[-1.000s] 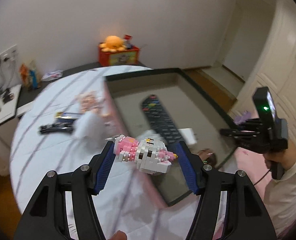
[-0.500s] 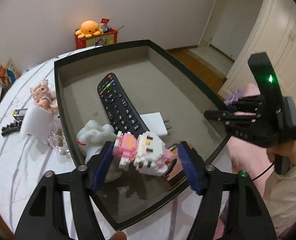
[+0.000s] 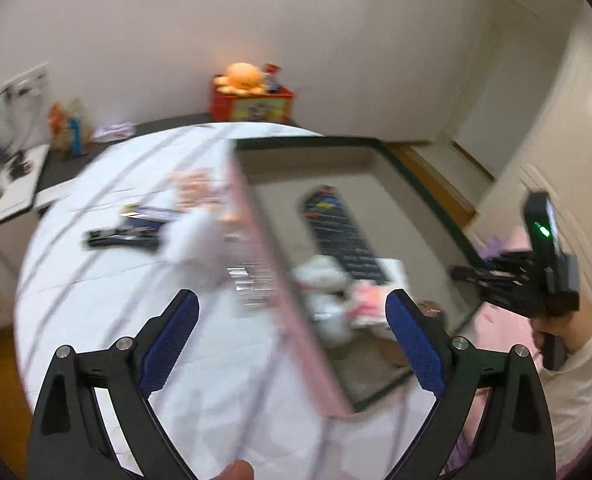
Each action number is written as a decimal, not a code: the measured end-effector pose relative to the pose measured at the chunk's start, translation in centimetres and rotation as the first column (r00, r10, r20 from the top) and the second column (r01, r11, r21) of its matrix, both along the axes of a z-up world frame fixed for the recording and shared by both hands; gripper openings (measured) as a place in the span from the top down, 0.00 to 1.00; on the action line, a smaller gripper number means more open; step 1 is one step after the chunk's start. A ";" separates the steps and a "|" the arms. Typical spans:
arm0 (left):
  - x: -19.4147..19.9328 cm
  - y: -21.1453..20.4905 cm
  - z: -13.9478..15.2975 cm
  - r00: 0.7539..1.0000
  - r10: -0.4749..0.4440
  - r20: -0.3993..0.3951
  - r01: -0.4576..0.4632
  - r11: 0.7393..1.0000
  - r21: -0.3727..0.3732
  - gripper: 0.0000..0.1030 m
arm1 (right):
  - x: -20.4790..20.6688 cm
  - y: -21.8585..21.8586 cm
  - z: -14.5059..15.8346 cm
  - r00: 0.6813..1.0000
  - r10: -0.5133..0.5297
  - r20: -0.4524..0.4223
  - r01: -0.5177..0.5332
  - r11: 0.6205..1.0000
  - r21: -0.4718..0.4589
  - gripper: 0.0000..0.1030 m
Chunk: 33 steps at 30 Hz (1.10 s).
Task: Organize rigid objects
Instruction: 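Carry the block figure into the box and open the left gripper, then move the left gripper to the white cup-shaped object and grasp it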
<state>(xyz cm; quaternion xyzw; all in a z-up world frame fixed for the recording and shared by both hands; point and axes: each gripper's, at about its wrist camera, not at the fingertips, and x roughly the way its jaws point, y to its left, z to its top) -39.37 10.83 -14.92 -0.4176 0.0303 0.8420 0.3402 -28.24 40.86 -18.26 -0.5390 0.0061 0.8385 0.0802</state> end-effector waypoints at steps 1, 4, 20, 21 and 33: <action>-0.6 -0.9 -0.2 0.999 0.034 -0.008 -0.034 0.999 -0.017 0.07 | 0.0 0.0 0.0 1.000 0.000 0.000 0.000 1.000 -0.001 0.85; -2.1 -4.0 -0.9 0.990 0.143 -0.022 -0.144 0.987 -0.075 0.06 | 0.1 0.0 0.0 1.000 -0.001 -0.001 0.001 1.000 -0.001 0.85; -7.5 -0.1 -4.5 0.979 0.200 0.028 -0.195 0.973 -0.125 0.06 | 0.2 -0.2 0.0 1.000 -0.002 0.006 0.002 1.000 0.012 0.85; -7.8 0.4 -4.6 0.979 0.201 0.027 -0.195 0.972 -0.130 0.06 | 0.2 -0.2 -0.1 1.000 -0.001 0.008 0.001 1.000 0.012 0.85; -10.0 3.3 -6.1 0.980 0.196 0.042 -0.186 0.967 -0.175 0.06 | 0.2 -0.1 -0.1 1.000 0.004 0.007 -0.005 1.000 0.023 0.85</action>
